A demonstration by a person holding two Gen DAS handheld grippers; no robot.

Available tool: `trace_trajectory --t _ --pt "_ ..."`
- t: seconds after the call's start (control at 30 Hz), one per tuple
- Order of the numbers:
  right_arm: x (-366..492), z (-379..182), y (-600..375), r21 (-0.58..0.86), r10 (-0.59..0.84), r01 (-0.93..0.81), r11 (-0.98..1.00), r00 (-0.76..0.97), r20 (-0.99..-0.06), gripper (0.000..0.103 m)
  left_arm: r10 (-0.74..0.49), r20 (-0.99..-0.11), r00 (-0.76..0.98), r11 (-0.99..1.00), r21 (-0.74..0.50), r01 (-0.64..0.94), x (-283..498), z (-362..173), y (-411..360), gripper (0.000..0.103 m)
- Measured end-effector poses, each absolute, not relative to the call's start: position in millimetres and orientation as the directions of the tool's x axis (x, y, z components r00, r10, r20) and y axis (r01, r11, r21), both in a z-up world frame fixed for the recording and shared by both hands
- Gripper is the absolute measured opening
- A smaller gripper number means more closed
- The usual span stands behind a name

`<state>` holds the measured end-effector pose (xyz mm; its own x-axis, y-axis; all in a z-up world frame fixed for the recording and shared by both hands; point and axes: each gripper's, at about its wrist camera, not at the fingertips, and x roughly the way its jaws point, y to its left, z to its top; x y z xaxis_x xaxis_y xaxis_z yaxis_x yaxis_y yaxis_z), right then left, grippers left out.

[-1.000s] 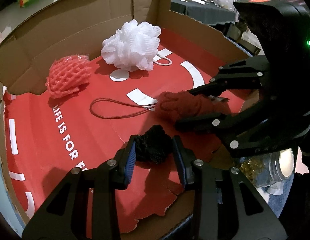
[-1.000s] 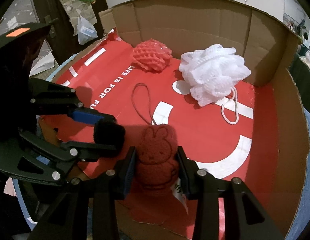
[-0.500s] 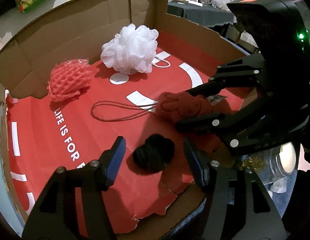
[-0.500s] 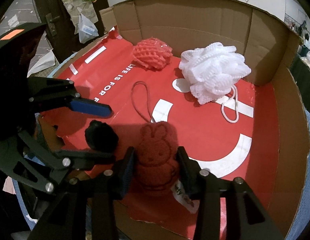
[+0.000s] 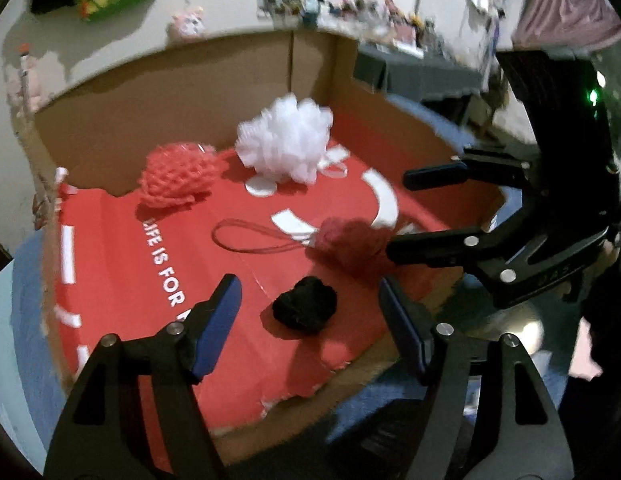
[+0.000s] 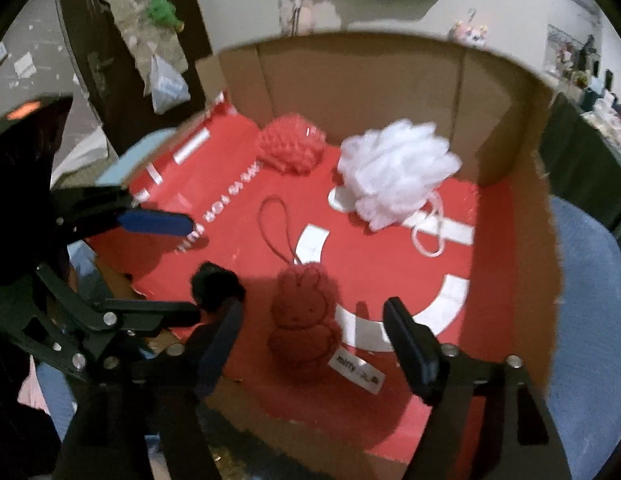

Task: Organize soft objects
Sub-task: 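Withdraw both tools from the box toward the remaining items on the table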

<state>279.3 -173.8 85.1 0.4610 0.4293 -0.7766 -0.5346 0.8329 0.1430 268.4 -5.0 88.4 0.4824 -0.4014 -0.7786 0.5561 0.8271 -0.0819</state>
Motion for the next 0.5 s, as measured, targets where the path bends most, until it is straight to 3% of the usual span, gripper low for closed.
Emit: trace_trajectory --t 0.23,0.5 --pt "235.0 141.7 -192.5 0.114 0.430 -0.492 0.863 0.596 -0.678 0.095 -0.446 -0.638 0.627 0.862 -0.118 0.493 215.1 138.7 10.0 0.092" --pt "152.8 191.2 -203.5 0.031 0.388 -0.444 0.895 0.744 -0.545 0.103 -0.402 -0.462 0.790 0.905 -0.066 0.421 139.5 185.7 18.1 0.100"
